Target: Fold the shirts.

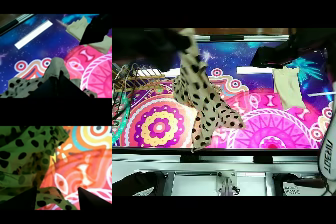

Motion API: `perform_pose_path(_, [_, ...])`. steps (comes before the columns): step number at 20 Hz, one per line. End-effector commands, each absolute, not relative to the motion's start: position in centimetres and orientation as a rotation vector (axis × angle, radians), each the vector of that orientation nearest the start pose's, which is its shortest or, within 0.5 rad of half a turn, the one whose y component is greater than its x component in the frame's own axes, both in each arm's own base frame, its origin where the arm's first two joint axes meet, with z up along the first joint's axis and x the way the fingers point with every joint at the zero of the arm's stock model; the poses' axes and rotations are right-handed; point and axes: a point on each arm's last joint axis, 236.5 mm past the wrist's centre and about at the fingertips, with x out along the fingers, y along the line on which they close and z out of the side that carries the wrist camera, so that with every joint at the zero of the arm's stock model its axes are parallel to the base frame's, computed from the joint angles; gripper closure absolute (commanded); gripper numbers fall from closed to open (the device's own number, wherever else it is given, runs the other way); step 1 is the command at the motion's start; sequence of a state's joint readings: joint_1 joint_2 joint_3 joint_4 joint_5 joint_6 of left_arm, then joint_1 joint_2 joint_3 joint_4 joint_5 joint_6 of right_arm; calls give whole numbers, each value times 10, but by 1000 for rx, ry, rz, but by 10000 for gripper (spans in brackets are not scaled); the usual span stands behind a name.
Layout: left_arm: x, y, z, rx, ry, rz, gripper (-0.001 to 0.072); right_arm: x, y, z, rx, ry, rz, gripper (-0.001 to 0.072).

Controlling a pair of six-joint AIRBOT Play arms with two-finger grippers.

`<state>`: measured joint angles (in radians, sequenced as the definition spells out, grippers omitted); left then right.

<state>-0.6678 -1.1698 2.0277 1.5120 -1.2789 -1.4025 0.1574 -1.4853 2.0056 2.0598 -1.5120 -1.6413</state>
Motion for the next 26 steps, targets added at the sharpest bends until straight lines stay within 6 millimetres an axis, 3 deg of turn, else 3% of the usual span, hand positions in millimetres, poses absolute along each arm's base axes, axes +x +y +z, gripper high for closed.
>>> perform_pose_path(1, [255, -201, 373, 316, 530, -696, 663, 381, 201, 258, 55, 939, 696, 87])
perform_pose_path(3, [243, -167, 348, 328, 649, -608, 663, 366, 232, 244, 20, 989, 766, 88])
perform_pose_path(6, [222, -146, 315, 308, 768, -560, 663, 353, 281, 205, -26, 1080, 855, 88])
perform_pose_path(8, [207, -135, 286, 273, 842, -529, 663, 353, 310, 174, -44, 1123, 894, 88])
perform_pose_path(12, [188, -91, 212, 258, 982, -358, 663, 361, 357, 111, -50, 1208, 925, 88])
perform_pose_path(14, [183, -83, 187, 238, 1009, -314, 663, 361, 367, 78, -27, 1288, 933, 87])
perform_pose_path(18, [182, -81, 163, 234, 1052, -294, 663, 367, 373, 22, 7, 1414, 893, 87])
perform_pose_path(21, [189, -87, 164, 226, 1018, -304, 663, 360, 383, -7, 61, 1500, 898, 87])
perform_pose_path(26, [193, -89, 167, 224, 994, -313, 663, 371, 369, -38, 144, 1593, 796, 86])
